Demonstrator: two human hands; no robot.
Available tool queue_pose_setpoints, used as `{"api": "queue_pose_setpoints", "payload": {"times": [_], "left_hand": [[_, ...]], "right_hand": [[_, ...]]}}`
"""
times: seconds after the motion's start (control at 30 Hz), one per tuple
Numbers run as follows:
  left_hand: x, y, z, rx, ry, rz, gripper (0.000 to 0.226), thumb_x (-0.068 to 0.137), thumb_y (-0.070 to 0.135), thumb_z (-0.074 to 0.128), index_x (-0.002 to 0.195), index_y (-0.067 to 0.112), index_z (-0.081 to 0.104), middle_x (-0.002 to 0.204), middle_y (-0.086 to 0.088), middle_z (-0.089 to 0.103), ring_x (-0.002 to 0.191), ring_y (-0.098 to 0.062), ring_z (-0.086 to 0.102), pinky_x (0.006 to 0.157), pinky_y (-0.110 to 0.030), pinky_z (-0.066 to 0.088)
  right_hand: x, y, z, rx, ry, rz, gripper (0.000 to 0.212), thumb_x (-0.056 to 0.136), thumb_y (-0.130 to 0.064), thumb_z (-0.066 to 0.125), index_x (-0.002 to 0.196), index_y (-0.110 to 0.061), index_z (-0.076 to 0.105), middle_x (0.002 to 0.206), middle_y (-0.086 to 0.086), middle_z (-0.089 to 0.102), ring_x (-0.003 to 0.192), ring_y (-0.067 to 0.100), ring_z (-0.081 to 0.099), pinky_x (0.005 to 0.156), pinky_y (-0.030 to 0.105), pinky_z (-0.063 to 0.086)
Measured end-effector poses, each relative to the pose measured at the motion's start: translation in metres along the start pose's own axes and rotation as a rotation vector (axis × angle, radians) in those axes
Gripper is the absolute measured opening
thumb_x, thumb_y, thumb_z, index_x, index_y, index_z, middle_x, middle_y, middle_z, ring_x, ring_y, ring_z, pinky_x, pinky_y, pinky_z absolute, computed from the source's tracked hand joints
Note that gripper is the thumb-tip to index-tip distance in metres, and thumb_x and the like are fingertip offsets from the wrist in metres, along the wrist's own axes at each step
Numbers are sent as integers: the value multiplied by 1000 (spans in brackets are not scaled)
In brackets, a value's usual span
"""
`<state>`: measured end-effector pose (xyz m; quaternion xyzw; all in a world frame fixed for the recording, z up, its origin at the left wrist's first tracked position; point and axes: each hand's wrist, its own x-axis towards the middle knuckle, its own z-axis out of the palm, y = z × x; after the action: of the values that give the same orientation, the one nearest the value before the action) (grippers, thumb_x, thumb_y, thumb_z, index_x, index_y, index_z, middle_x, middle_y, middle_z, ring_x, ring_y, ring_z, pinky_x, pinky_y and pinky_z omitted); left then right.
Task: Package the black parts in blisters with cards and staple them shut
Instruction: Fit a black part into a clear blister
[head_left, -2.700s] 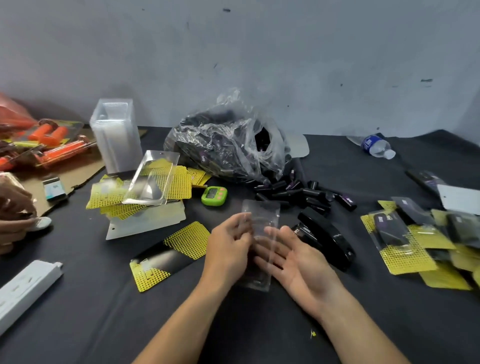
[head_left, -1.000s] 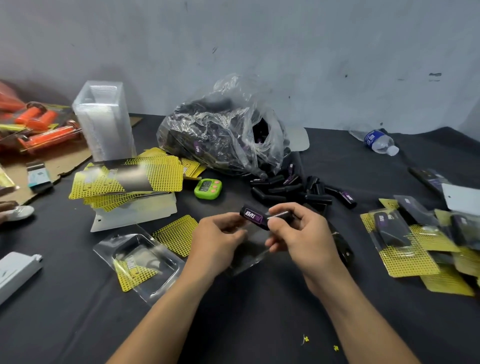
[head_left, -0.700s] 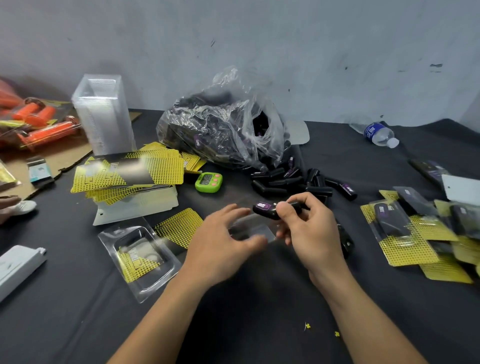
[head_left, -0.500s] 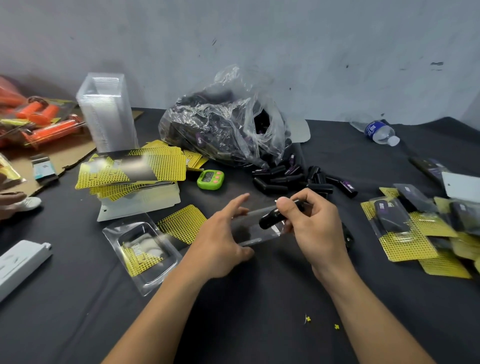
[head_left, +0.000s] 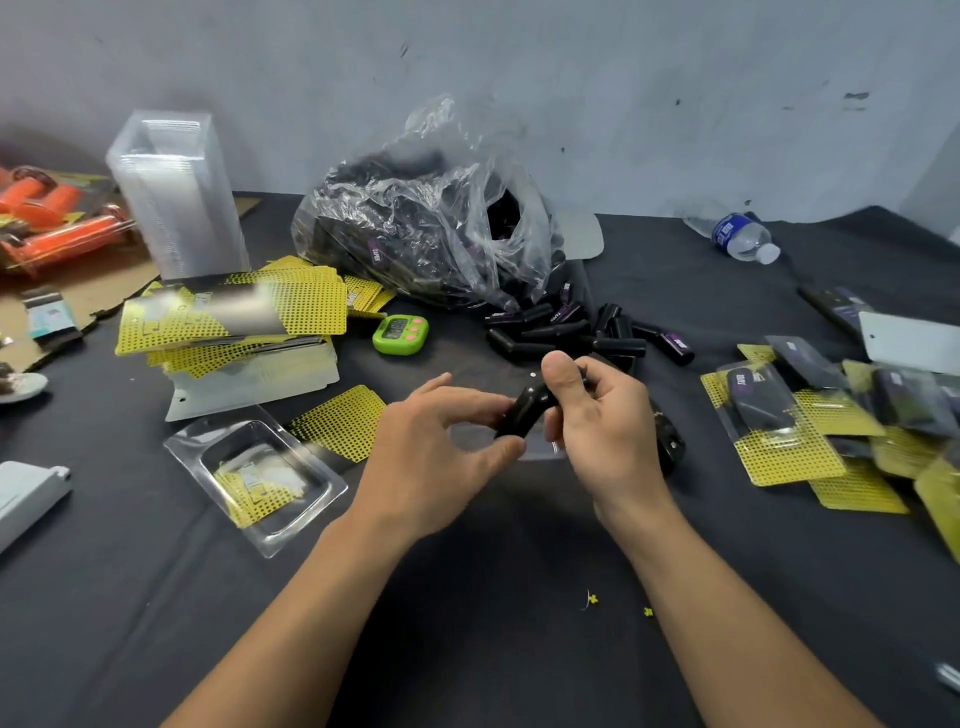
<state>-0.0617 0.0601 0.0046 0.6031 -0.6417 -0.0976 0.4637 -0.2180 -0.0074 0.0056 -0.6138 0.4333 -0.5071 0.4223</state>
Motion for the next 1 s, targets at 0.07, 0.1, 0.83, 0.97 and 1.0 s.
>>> {"api": "queue_pose_setpoints", "payload": {"times": [0.07,0.1,0.83,0.97,1.0], "left_hand": [[1,-1,2,-47,47,-57,34,75,19,89,104,34,82,98,30,72,104,22,59,103,-3,33],[1,-2,2,-75,77,-102,34,75,18,89,103,36,82,99,27,74,103,17,62,99,-6,40],[12,-32,-15,-108,-266,-270,100,69,-1,86,148,44,46,130,21,63,119,-2,62,101,-23,53],[12,-22,-11,-588,-204,-308,102,62,-13,73,148,34,47,134,1,64,119,-15,68,91,-33,60],[12,-19,-7,-714,-169,-354,101,60,-13,71,148,30,48,136,-1,63,119,-18,68,91,-34,60]], "right_hand": [[0,-2,-1,128,-46,27,46,92,-54,69,74,-13,62,57,2,62,52,15,57,54,33,44],[0,-4,-2,203,-69,29,33,93,-43,72,80,-13,65,60,3,63,52,15,57,50,29,43],[14,-2,-13,31,-135,-168,20,94,-23,58,107,-37,65,80,-10,61,76,10,57,75,41,51],[9,-4,-8,-39,-254,-147,21,92,-26,59,110,-32,68,78,10,63,72,21,56,75,50,51],[7,-5,-6,-24,-264,-132,21,93,-25,60,111,-30,69,78,11,64,73,21,57,75,50,52]]}}
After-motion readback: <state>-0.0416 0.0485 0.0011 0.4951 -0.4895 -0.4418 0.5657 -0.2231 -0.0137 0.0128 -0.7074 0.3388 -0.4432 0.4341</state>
